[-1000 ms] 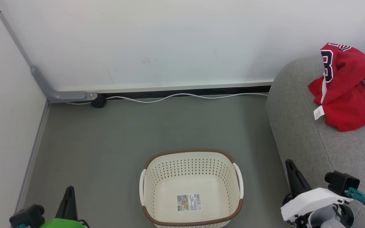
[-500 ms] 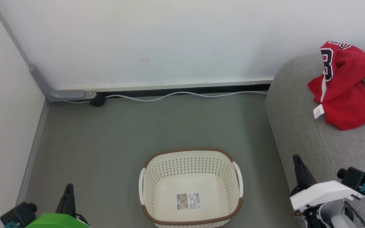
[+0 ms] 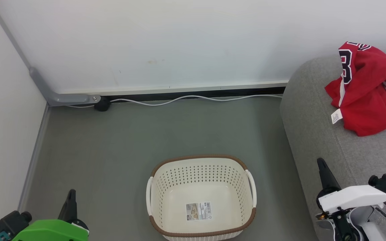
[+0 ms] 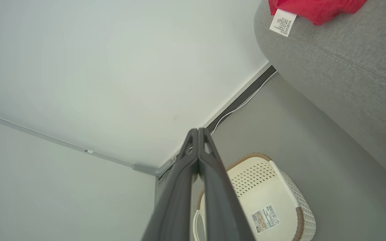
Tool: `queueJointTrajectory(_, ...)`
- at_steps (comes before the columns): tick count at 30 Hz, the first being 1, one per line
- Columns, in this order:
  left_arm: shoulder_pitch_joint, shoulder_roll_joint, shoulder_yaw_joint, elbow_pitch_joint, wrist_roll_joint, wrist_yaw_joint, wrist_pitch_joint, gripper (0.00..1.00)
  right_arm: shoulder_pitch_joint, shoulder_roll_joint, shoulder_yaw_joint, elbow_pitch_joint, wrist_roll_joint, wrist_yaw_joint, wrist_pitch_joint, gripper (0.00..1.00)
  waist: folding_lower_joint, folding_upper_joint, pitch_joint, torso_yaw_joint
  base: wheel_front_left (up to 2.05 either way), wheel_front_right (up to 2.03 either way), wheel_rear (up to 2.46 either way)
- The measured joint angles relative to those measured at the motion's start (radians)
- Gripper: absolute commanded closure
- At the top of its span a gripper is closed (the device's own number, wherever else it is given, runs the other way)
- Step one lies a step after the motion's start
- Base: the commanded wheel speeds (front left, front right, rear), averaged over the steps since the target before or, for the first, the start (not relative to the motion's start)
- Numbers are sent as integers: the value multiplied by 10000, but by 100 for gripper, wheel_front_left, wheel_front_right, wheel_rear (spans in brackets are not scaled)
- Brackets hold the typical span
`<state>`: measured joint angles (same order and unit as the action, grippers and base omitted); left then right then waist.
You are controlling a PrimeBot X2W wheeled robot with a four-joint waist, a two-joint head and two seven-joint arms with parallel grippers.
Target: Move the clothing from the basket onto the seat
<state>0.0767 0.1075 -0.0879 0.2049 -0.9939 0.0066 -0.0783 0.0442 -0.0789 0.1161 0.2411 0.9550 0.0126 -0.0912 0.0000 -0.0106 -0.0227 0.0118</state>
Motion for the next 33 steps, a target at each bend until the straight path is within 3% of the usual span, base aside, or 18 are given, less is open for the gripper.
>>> queueJointTrajectory(33,-816,-357,943,453,-3962,-784,1118,100,-607,36,-1298,201,4408,667,1053,100,0,0,166,-76,0,0,0)
